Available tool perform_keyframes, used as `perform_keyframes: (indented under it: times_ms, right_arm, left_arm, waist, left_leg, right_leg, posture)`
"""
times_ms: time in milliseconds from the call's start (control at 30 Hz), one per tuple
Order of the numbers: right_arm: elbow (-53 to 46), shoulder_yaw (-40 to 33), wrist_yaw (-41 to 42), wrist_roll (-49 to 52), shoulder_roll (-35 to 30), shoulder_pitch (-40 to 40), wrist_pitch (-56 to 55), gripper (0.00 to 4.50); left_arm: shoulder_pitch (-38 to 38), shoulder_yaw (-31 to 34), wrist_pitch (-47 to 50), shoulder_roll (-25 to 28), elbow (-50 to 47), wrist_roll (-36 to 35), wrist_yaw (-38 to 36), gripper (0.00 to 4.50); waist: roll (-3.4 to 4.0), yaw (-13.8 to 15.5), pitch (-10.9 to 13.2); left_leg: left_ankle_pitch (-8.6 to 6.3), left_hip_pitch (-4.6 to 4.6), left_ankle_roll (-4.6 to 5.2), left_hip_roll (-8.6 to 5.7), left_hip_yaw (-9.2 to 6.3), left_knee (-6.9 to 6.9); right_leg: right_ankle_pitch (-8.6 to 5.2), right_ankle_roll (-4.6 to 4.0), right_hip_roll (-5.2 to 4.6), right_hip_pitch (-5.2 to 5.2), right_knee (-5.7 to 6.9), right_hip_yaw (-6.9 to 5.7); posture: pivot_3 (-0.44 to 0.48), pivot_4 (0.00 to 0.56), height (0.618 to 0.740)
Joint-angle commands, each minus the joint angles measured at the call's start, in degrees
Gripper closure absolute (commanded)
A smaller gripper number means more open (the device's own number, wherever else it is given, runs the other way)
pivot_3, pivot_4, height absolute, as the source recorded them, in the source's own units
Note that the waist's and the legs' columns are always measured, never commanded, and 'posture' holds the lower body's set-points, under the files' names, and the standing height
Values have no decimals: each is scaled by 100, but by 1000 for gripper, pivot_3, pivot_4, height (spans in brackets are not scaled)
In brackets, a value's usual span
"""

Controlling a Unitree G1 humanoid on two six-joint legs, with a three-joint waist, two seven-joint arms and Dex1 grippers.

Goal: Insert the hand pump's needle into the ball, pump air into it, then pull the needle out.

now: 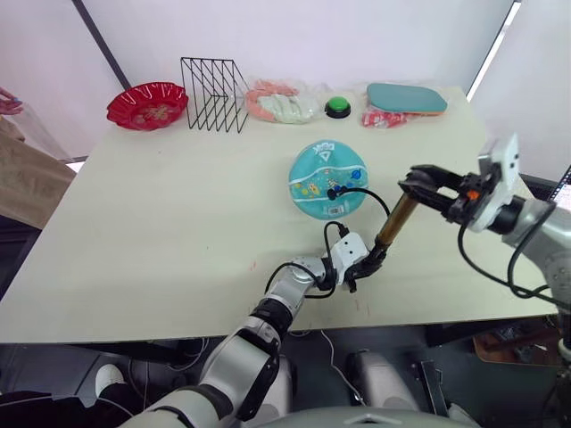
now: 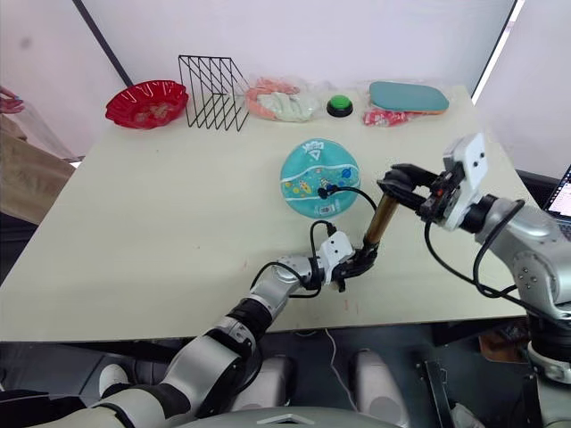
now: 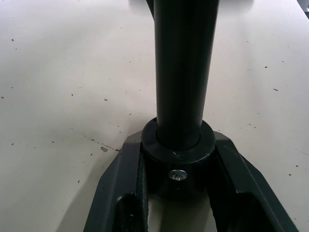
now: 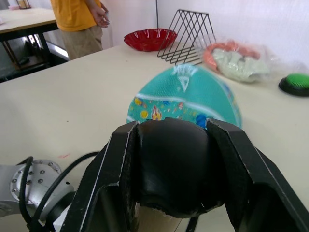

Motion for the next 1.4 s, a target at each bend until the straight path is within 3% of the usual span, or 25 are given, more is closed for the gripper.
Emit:
perform_keyframes:
  times_ms: [33, 233, 600, 900, 1033, 1400]
  right_arm:
    - [570, 727, 216, -576, 176, 376, -160, 2830]
    - [369, 467, 327, -547, 92, 217, -210, 2830]
    - [-439, -932, 241, 829, -812, -956, 974, 2830]
    - [-592, -1512, -168, 1790, -1198, -1866, 1833, 2830]
    - [-550, -1545, -318, 1988, -1218, -1995, 2027, 2830]
    - [-603, -179, 18, 615, -991, -710, 1283, 2830]
  left_arm:
    - [229, -12, 293, 117, 225, 102, -25, 3428]
    - [225, -29, 326, 129, 217, 116, -39, 3428]
    - [195, -63, 302, 106, 312, 158, -74, 3429]
    - [256, -68, 303, 130, 207, 140, -160, 3429]
    - [233, -64, 313, 109, 215, 142, -153, 3429]
    - [246, -47, 284, 115, 192, 127, -144, 3429]
  waist:
    - [-2, -6, -4]
    - [3, -5, -11]
    - [19, 39, 22]
    - [25, 31, 40]
    - [25, 29, 40]
    - [18, 10, 30]
  left_leg:
    - [0, 3, 0, 0, 0, 0]
    - [0, 8, 0, 5, -2, 0]
    - [0, -26, 0, -9, -2, 1]
    - [0, -28, 0, -7, -1, 0]
    - [-2, -31, 2, -8, 4, -1]
    - [-2, -21, 4, -4, 14, -2]
  right_leg:
    - [0, 0, 0, 4, 0, 0]
    - [0, 0, 4, 6, 0, -3]
    - [4, 7, -7, -20, -2, 3]
    - [0, -1, -6, -23, -2, 3]
    - [12, 19, -7, -24, -4, 8]
    - [11, 19, -4, -23, -3, 14]
  posture:
    - [0, 150, 740]
    - [0, 150, 740]
    - [0, 150, 740]
    - [0, 150, 740]
    - [0, 150, 740]
    - [0, 150, 740]
